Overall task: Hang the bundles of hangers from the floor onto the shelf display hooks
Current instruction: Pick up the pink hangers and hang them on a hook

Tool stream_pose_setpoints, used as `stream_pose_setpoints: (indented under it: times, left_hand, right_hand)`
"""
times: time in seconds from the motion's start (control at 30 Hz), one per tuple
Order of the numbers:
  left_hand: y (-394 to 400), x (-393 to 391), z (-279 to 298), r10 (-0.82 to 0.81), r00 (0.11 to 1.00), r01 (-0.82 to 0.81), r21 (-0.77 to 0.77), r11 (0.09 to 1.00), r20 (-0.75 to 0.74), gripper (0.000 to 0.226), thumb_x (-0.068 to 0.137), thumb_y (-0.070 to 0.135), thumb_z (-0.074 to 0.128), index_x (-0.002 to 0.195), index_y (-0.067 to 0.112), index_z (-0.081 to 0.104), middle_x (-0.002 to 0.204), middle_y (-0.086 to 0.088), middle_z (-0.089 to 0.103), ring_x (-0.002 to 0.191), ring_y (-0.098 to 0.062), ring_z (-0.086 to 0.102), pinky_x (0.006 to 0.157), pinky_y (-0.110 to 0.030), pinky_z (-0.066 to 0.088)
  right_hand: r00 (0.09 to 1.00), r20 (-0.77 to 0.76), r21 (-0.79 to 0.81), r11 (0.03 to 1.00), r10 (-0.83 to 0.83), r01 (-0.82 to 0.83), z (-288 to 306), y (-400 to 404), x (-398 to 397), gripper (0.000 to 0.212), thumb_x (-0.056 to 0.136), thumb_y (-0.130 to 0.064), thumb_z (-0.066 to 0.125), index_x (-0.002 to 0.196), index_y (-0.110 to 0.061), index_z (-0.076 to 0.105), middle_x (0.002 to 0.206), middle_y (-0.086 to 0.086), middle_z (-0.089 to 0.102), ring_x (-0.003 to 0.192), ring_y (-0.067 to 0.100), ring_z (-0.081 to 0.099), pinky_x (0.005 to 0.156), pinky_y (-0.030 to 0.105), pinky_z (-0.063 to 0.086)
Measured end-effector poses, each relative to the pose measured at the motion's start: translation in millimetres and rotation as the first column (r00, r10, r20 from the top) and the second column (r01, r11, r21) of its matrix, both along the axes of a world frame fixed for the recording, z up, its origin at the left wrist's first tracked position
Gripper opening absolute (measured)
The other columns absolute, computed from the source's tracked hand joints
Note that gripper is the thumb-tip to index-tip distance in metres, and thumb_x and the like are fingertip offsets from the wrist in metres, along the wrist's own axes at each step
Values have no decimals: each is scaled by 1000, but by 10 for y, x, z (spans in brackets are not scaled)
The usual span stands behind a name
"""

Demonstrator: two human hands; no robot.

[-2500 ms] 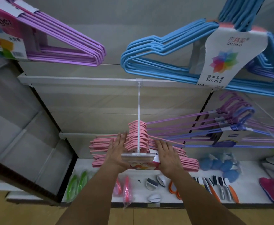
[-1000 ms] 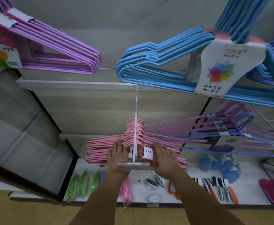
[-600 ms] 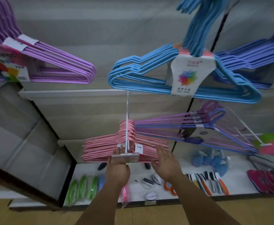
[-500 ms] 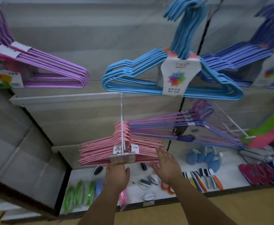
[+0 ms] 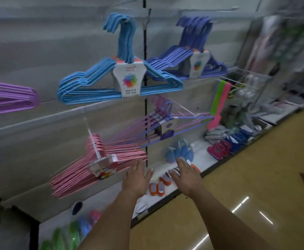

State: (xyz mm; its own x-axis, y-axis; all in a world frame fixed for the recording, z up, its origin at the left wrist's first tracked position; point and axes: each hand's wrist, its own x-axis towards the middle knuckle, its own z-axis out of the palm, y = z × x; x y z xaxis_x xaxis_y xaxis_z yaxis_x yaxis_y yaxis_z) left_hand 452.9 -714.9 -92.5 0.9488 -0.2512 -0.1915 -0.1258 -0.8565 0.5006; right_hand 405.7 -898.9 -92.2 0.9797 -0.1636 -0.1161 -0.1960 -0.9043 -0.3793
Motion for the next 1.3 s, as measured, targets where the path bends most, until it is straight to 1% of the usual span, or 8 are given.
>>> stream_pose_setpoints:
  times: [0.17, 0.23, 0.33, 0.6, 0.83, 1.0, 1.13, 1.3]
  left_hand:
    - [-750, -64, 177, -154, 988, 153, -34, 988, -4, 72, 97, 53, 31, 152, 10, 12, 159, -9, 14, 145, -25, 16, 117, -39, 19]
    - [-1079, -97, 224, -229, 973, 229, -38, 973, 1, 72, 97, 54, 30, 152, 11, 12, 159, -8, 14, 145, -25, 17, 117, -39, 20]
    - [-1691, -131, 265, -350, 937, 350, -38, 936, 27, 71, 96, 56, 30, 152, 15, 13, 158, -6, 16, 145, -24, 19, 115, -41, 22]
    - [-3448, -353, 286, -587, 806, 590, -17, 807, 77, 72, 96, 56, 29, 152, 15, 11, 160, -4, 12, 147, -21, 12, 118, -43, 16]
    - [-4864, -745, 237, -713, 696, 715, 12, 699, 83, 72, 95, 58, 30, 151, 15, 14, 158, -5, 17, 146, -20, 16, 118, -38, 18]
    - [-5686, -965, 187, -776, 626, 778, 4, 628, 82, 72, 95, 58, 30, 151, 15, 15, 159, -4, 17, 146, -19, 16, 118, -40, 19]
    - [-6255, -1031, 130, -818, 571, 821, -12, 571, 72, 73, 95, 58, 30, 152, 16, 14, 159, -3, 15, 146, -18, 15, 118, -39, 18]
    - [-6970, -911, 60, -863, 497, 867, -9, 498, 92, 72, 95, 58, 30, 151, 15, 15, 159, -3, 16, 146, -17, 15, 117, -36, 17]
  right_hand:
    - [981, 43, -1, 981, -191, 192, 226, -655, -409, 65, 97, -53, 33, 150, -15, 25, 153, 5, 32, 135, 24, 38, 110, 34, 29]
    - [961, 71, 3, 964, -267, 267, 299, -934, -543, 63, 98, -52, 35, 149, -16, 26, 150, 5, 38, 131, 25, 43, 106, 35, 32]
    - [916, 92, 10, 920, -392, 393, 400, -1440, -792, 64, 98, -52, 34, 149, -17, 25, 150, 5, 37, 133, 26, 40, 106, 36, 31]
    - [763, 67, 35, 766, -642, 642, 540, -2828, -1452, 63, 98, -52, 32, 150, -18, 23, 155, 3, 30, 139, 22, 33, 112, 37, 27]
    - [634, 52, 55, 636, -771, 769, 482, -4013, -2026, 64, 97, -54, 32, 150, -20, 23, 154, 1, 31, 138, 22, 34, 109, 36, 30]
    - [545, 53, 85, 548, -836, 832, 368, -4626, -2353, 62, 96, -55, 33, 150, -25, 23, 148, 3, 41, 129, 25, 46, 102, 38, 37]
    - [484, 33, 94, 485, -874, 869, 316, -5024, -2469, 60, 97, -55, 33, 147, -22, 30, 147, 4, 43, 128, 26, 46, 101, 37, 39]
    - [401, 2, 113, 399, -916, 910, 276, -5525, -2372, 63, 97, -55, 34, 150, -22, 23, 148, 4, 41, 131, 24, 44, 104, 37, 36]
